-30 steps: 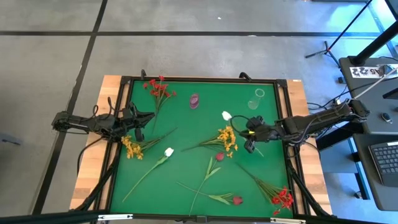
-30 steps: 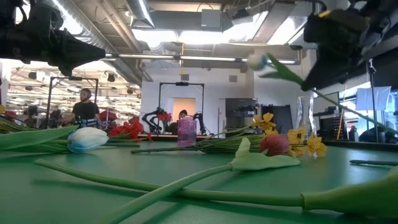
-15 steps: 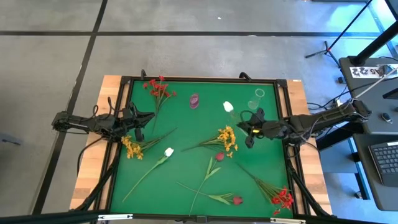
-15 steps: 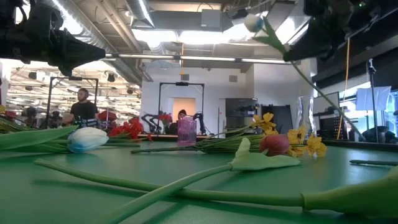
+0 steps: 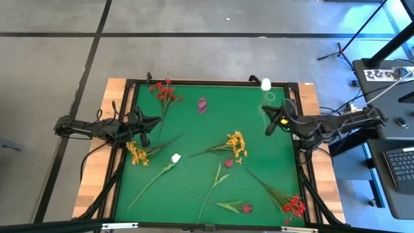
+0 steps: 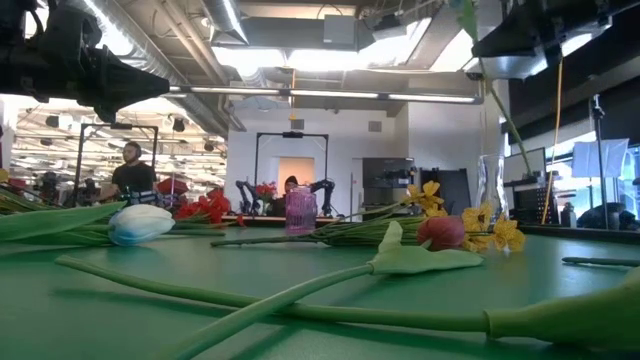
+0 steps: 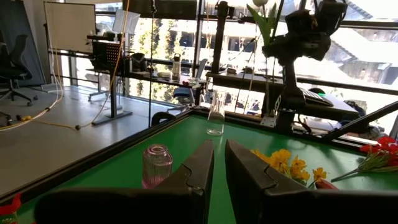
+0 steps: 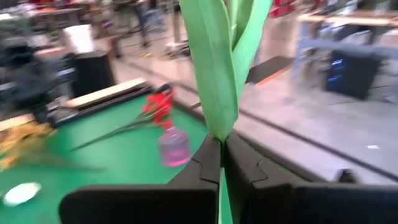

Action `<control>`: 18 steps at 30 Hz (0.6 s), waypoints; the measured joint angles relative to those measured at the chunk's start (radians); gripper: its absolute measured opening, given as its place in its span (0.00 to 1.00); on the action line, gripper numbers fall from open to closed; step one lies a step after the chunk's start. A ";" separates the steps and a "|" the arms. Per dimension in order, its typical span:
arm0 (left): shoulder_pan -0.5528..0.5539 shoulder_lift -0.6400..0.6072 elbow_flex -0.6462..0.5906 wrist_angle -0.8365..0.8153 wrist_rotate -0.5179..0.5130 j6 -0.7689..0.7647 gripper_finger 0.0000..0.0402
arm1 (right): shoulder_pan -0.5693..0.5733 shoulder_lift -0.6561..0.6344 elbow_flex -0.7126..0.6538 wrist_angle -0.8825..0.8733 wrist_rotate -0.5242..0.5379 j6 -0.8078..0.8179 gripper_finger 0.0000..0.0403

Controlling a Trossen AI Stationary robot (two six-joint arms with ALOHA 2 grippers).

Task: Sort flowers into vase by color
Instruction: Put the top white flower into the transparent vase

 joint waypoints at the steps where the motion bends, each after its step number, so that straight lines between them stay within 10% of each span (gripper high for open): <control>1: 0.000 0.000 0.000 0.000 0.000 0.000 0.10 | 0.000 -0.009 0.000 0.000 0.027 -0.010 0.01; 18: 0.000 0.000 0.000 0.000 0.000 0.000 0.10 | -0.012 -0.070 0.000 0.381 -0.007 -0.645 0.01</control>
